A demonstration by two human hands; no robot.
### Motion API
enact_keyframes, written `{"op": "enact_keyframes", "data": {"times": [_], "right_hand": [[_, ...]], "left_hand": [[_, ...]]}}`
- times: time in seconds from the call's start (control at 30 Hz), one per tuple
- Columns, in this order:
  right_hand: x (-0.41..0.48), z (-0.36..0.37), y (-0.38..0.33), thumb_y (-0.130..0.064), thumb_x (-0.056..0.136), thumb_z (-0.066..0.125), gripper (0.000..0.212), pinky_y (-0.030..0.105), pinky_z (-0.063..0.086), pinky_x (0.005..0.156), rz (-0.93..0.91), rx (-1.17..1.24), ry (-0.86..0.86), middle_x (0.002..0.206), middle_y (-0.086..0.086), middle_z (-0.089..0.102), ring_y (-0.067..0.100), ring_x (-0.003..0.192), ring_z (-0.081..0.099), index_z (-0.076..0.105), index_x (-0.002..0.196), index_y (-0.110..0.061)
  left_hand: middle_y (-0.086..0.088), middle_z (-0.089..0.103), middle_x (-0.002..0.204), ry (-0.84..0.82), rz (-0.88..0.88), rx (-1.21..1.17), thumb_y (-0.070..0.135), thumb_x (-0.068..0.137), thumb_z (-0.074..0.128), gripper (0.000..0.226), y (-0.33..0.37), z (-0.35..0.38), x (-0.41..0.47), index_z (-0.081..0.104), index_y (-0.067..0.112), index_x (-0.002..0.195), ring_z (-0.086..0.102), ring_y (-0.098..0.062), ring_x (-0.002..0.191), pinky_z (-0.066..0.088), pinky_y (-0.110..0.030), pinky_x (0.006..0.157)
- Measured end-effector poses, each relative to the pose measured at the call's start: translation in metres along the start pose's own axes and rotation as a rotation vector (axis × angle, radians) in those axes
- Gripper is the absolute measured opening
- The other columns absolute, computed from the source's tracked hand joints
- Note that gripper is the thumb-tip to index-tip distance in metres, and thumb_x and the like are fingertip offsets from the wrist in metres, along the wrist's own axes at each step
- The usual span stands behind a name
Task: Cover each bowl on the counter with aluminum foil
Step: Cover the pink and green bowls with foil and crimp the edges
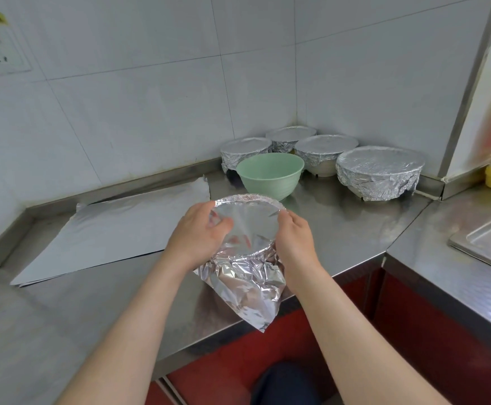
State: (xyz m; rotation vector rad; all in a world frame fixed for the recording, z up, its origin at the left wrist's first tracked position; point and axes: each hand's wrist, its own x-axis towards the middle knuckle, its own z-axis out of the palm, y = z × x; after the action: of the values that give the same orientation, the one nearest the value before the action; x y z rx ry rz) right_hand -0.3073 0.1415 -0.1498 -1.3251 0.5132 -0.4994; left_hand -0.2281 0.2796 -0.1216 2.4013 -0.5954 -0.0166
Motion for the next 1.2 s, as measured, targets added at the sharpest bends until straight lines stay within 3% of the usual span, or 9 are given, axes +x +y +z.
{"op": "enact_keyframes", "data": {"times": [0.1,0.17,0.3,0.4,0.63,0.87,1.03,1.13,1.2], "right_hand": [[0.005,-0.009,-0.008,-0.028,0.102,0.04,0.028,0.03,0.043,0.085,0.074,0.011,-0.047,0.12,-0.005,0.057,0.013,0.091,0.056,0.053,0.124,-0.017],[0.014,-0.016,-0.013,-0.027,0.101,0.042,0.039,0.034,0.04,0.095,0.066,-0.061,-0.042,0.131,-0.001,0.054,0.02,0.112,0.055,0.05,0.135,-0.01],[0.025,-0.021,-0.02,-0.007,0.098,0.036,0.026,0.02,0.032,0.046,-0.003,-0.167,-0.044,0.07,0.008,0.045,0.014,0.052,0.038,0.056,0.11,0.004],[0.032,-0.019,-0.016,-0.002,0.096,0.033,0.03,0.016,0.019,0.035,-0.034,-0.242,-0.052,0.059,0.003,0.034,0.008,0.038,0.023,0.06,0.102,0.01],[0.037,-0.047,-0.034,-0.053,0.092,0.053,0.047,0.041,0.045,0.1,0.081,-0.268,-0.205,0.124,-0.007,0.058,0.018,0.113,0.056,0.053,0.13,-0.026],[-0.022,-0.101,-0.027,-0.051,0.053,0.085,0.116,0.038,0.047,0.102,0.019,-0.364,-0.478,0.154,0.001,0.033,0.007,0.13,0.047,0.021,0.15,-0.044],[-0.036,-0.091,-0.007,-0.029,0.072,0.082,0.081,0.035,0.042,0.107,-0.153,-0.381,-0.619,0.134,-0.023,0.053,-0.001,0.121,0.054,0.037,0.135,-0.054],[-0.033,-0.083,-0.001,-0.012,0.083,0.072,0.058,0.006,0.046,0.084,-0.224,-0.397,-0.398,0.105,-0.033,0.058,-0.023,0.093,0.055,0.044,0.121,-0.047],[-0.029,-0.078,0.001,-0.007,0.085,0.064,0.046,0.012,0.05,0.075,-0.282,-0.42,-0.299,0.099,-0.023,0.067,-0.01,0.085,0.063,0.056,0.118,-0.038]], "left_hand": [[-0.001,0.05,0.087,0.019,-0.008,-0.074,0.047,0.077,0.044,0.038,0.002,-0.003,-0.001,0.052,0.011,0.085,0.051,-0.027,0.085,0.037,-0.035,0.072],[-0.002,0.056,0.085,0.027,-0.011,-0.133,0.044,0.081,0.044,0.042,0.004,-0.005,-0.005,0.056,0.005,0.092,0.054,-0.023,0.082,0.042,-0.035,0.074],[-0.011,0.064,0.092,0.067,0.004,-0.067,0.048,0.081,0.037,0.051,0.004,-0.002,-0.014,0.059,0.005,0.098,0.06,-0.027,0.088,0.047,-0.041,0.081],[-0.015,0.06,0.089,0.117,0.012,-0.026,0.037,0.094,0.042,0.036,0.006,0.003,-0.018,0.05,0.003,0.089,0.057,-0.026,0.081,0.038,-0.035,0.066],[0.009,0.043,0.14,0.068,0.112,-0.075,0.049,0.096,0.045,0.048,-0.003,-0.003,-0.028,0.044,0.024,0.138,0.038,-0.013,0.133,0.028,-0.027,0.108],[0.015,0.061,0.096,0.261,0.489,-0.133,0.036,0.076,0.076,0.006,-0.014,0.006,-0.065,0.073,0.034,0.081,0.056,-0.007,0.1,0.037,-0.009,0.087],[0.012,0.061,0.081,0.334,0.496,-0.109,0.034,0.074,0.074,0.008,-0.001,0.018,-0.069,0.076,0.027,0.078,0.057,-0.007,0.084,0.044,-0.023,0.077],[0.013,0.061,0.077,0.36,0.509,-0.06,0.04,0.076,0.069,0.016,0.011,0.027,-0.069,0.076,0.025,0.078,0.056,-0.007,0.08,0.043,-0.024,0.075],[0.013,0.06,0.076,0.374,0.494,-0.031,0.04,0.077,0.068,0.016,0.018,0.033,-0.068,0.075,0.026,0.077,0.055,-0.007,0.079,0.042,-0.021,0.074]]}}
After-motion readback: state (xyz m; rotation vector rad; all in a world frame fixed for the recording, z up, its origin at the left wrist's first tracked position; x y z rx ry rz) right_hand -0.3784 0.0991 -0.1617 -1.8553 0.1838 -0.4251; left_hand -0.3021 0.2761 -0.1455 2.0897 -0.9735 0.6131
